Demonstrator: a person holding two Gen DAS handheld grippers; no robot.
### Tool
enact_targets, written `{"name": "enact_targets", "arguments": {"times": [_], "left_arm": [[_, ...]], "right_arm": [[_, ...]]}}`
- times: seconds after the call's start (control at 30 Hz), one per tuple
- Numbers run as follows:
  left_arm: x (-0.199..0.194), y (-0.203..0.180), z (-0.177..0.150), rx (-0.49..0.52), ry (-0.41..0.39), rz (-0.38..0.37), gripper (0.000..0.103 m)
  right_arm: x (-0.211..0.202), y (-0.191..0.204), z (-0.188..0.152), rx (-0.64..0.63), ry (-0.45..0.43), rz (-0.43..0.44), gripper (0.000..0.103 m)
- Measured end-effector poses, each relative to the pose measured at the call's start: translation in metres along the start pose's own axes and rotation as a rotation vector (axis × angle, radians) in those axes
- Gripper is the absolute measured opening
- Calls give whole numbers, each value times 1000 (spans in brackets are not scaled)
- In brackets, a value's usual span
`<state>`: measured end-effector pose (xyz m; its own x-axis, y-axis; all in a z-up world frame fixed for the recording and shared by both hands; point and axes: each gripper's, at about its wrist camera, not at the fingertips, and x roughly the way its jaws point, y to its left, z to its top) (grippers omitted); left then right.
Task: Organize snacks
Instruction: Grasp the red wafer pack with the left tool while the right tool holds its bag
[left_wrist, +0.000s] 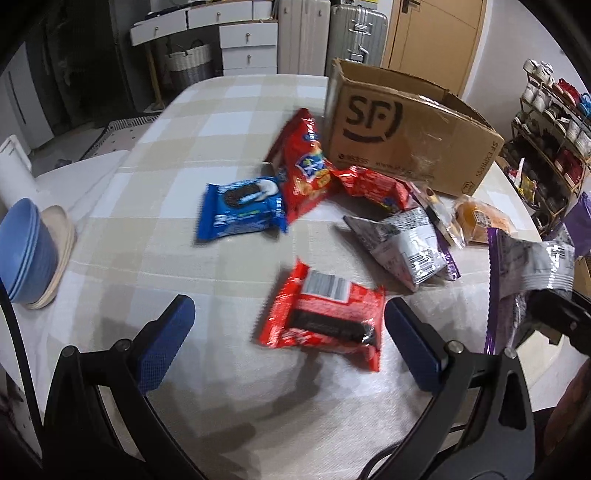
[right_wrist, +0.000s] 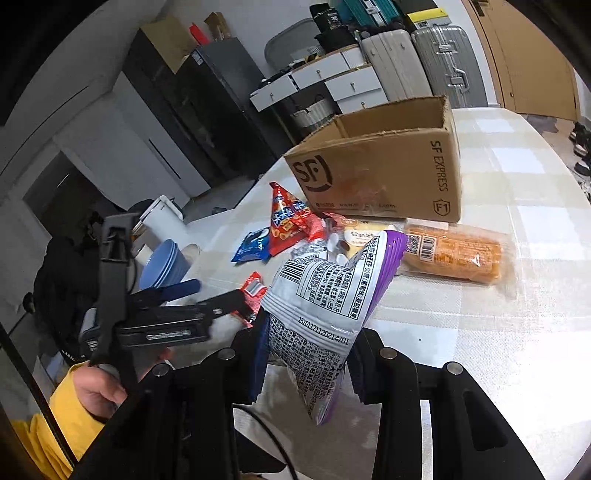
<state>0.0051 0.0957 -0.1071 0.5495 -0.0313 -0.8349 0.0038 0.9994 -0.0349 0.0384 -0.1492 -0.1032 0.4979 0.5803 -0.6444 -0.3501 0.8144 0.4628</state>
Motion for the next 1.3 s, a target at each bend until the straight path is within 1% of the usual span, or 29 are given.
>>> {"name": "enact_targets", "arguments": {"times": [0.17,0.27,0.3,0.33,0.37,0.43,0.53,0.57,0.7,0.77,0.8,0.83,0.9,1.03,1.23,1.3], "left_arm": [[19,-12,3,42,41,20,102],[31,-14,3,44,75,15,102],[36,-14,2,44,82,25,102],[40,-13,2,40,89,24,102],[42,-12,2,29,96,2,101],[44,-11,1,22,96,-19,95],[46,-16,-2,51,100,-32,86],[46,-18,-3,62,97,-25,85],[44,-22,-5,91,90,-34,76],[44,-21,-4,90,87,-37,69],[42,-21,-4,83,85,-40,63],[41,-19,-4,75,87,-47,60],[39,-16,-4,64,89,-65,56],[39,-17,-3,84,93,-70,54],[37,-14,-4,68,98,-75,51],[35,-14,-4,70,94,-65,50]], "right_arm": [[-4,3,-1,-6,-6,8,37],[-5,1,-1,2,-6,11,37],[-6,0,-1,5,-6,13,37],[-6,0,-1,8,-5,15,37],[-6,0,-2,9,-5,15,37],[-6,0,-1,9,-5,18,37],[-8,1,-1,7,-11,23,37],[-8,1,-2,7,-12,23,37],[-8,-1,-2,11,-11,17,37],[-7,-2,-2,14,-9,12,37],[-7,-3,-2,16,-7,10,37],[-6,-4,-3,18,-5,9,37],[-4,-4,-3,19,-1,2,37],[-2,-5,-4,18,3,-7,37],[2,-12,-4,45,4,-7,37],[4,-15,-4,54,5,-15,37]]}}
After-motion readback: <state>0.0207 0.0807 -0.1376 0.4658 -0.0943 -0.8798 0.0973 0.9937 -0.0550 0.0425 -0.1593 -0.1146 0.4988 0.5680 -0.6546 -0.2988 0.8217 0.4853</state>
